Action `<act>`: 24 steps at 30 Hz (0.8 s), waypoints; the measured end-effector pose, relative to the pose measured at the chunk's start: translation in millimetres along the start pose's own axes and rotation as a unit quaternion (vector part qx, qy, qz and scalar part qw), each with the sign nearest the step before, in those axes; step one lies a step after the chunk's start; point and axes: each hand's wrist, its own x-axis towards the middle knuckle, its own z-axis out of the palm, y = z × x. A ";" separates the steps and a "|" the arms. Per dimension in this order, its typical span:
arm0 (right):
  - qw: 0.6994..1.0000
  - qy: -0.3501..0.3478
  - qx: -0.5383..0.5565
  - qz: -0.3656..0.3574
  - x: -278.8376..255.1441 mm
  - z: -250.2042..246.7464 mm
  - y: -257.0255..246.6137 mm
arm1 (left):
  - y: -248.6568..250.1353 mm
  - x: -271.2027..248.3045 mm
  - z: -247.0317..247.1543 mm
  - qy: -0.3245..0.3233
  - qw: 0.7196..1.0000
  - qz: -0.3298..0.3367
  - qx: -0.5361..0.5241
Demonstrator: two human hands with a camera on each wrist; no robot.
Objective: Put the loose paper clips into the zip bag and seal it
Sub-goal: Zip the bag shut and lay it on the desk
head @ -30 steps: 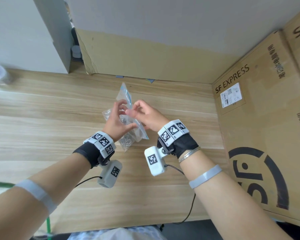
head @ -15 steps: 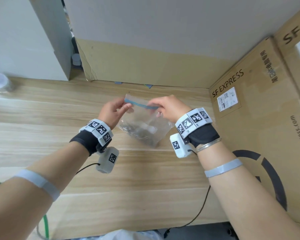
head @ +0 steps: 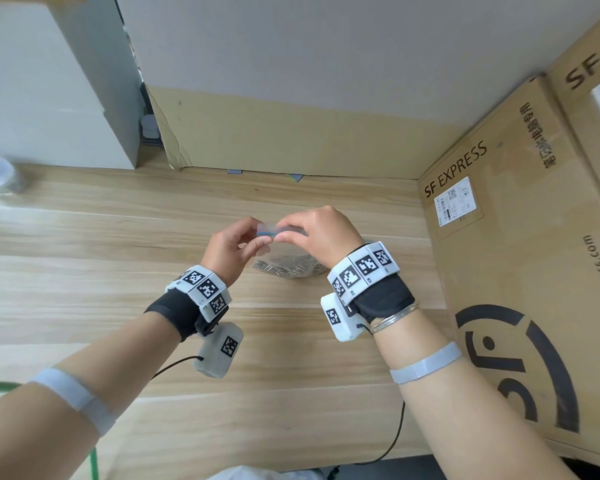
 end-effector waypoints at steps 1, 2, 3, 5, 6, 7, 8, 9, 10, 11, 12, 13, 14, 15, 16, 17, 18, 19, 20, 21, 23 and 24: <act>1.000 0.006 0.001 0.002 0.8 1.0 -1.0 | -1.8 0.2 -0.7 0.008 1.000 0.001 -0.001; 1.000 0.008 0.005 0.004 1.3 0.9 -1.4 | -2.7 0.4 -1.1 0.018 1.000 0.006 0.002; 1.000 0.008 0.009 0.006 1.6 0.2 -2.3 | -2.8 0.4 -1.3 0.026 1.000 0.011 0.010; 1.000 0.007 0.017 0.010 2.3 -1.1 -3.6 | -2.9 0.4 -0.5 0.043 0.998 0.025 0.028; 1.000 0.007 0.019 0.012 3.0 -1.2 -4.0 | -2.9 0.5 0.2 0.055 0.997 0.029 0.039; 1.000 0.006 0.018 0.014 4.0 -1.3 -4.5 | -3.6 0.7 0.6 0.063 0.996 0.030 0.047; 1.000 0.005 0.014 0.016 5.0 -1.1 -5.2 | -4.7 1.1 0.8 0.069 0.996 0.030 0.051; 1.000 0.004 0.009 0.017 5.6 -0.8 -5.9 | -6.0 1.4 0.4 0.073 0.995 0.028 0.056; 1.000 0.003 0.002 0.017 6.1 -0.5 -6.6 | -7.4 2.0 0.0 0.076 0.995 0.028 0.058; 1.000 0.001 -0.005 0.018 6.4 -0.1 -7.2 | -8.3 2.6 -0.6 0.076 0.995 0.026 0.059; 1.000 -0.002 -0.012 0.018 6.4 -0.1 -7.8 | -8.2 3.3 -1.0 0.074 0.995 0.027 0.060; 1.000 -0.004 -0.019 0.019 6.4 0.1 -8.0 | -7.8 3.5 -1.3 0.072 0.995 0.029 0.064; 0.999 -0.005 -0.025 0.021 6.6 0.0 -8.2 | -7.7 3.8 -1.5 0.071 0.995 0.032 0.070; 0.999 -0.005 -0.030 0.023 6.8 -0.2 -8.4 | -7.4 4.2 -1.4 0.070 0.994 0.032 0.072; 0.999 -0.005 -0.036 0.026 7.1 -0.3 -8.6 | -7.8 4.7 -1.2 0.067 0.995 0.032 0.072; 0.999 -0.004 -0.041 0.028 7.5 -0.3 -8.7 | -8.3 5.1 -1.3 0.065 0.995 0.032 0.069; 0.999 -0.003 -0.046 0.029 7.9 0.0 -8.7 | -9.0 5.5 -1.6 0.065 0.995 0.036 0.067; 0.998 -0.003 -0.049 0.029 8.1 0.2 -8.6 | -8.8 5.5 -2.0 0.064 0.995 0.041 0.068; 0.998 -0.003 -0.052 0.027 8.2 0.2 -8.6 | -8.4 5.6 -2.3 0.063 0.995 0.045 0.068; 0.998 -0.003 -0.056 0.025 8.2 0.3 -8.4 | -7.5 5.8 -2.7 0.059 0.995 0.049 0.068; 0.998 -0.006 -0.066 0.014 7.6 0.1 -8.3 | -6.0 6.1 -3.2 0.057 0.994 0.059 0.066; 0.997 -0.008 -0.071 0.009 7.5 0.1 -8.5 | -5.8 6.5 -3.4 0.059 0.994 0.066 0.065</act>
